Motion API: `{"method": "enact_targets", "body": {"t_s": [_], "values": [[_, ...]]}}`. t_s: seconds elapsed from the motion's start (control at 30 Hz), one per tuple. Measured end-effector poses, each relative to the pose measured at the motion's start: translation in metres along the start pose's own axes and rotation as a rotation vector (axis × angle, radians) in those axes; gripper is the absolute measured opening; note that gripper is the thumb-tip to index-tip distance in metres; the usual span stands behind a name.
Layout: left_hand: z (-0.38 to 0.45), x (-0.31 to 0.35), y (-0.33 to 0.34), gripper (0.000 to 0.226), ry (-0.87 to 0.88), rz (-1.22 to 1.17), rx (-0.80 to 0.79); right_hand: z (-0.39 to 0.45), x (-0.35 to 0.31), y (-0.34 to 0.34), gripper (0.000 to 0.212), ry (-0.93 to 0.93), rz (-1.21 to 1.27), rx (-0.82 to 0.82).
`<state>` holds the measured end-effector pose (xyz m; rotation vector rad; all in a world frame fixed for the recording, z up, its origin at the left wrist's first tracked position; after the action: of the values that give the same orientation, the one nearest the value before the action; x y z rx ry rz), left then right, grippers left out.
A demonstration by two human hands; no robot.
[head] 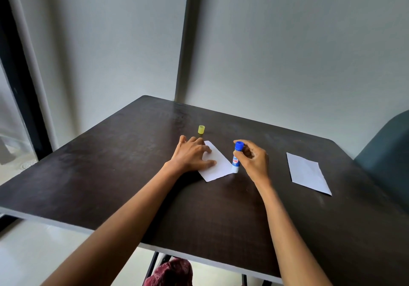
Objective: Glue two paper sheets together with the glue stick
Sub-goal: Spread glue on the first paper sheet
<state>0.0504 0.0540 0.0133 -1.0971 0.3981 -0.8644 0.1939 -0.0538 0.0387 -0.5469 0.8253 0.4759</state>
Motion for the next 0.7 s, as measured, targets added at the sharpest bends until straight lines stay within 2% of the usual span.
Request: {"method": "enact_targets", "body": {"t_s": [0.4,0.6,0.7], "values": [[0.0,-0.003,0.002,0.054,0.011,-0.008,-0.023,0.002,0.005,-0.002,0.026,0.03,0.01,0.043],[-0.001,-0.003,0.004,0.051,0.037,-0.032,-0.061,0.005,0.011,-0.017,0.026,0.098,0.082,0.157],[-0.003,0.001,0.006,0.051,0.078,-0.064,-0.093,0.004,0.009,-0.007,0.025,0.071,0.082,0.107]]}}
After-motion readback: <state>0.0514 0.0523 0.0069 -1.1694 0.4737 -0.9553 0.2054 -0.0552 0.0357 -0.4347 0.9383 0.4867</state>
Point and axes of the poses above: each hand's wrist, its own z-axis towards the middle knuckle, its own y-axis out of the palm, x = y × z, the point moved 8 cm from there along z, towards the middle knuckle, and after that the axes turned 8 degrees about x, right-handed, at the moved point
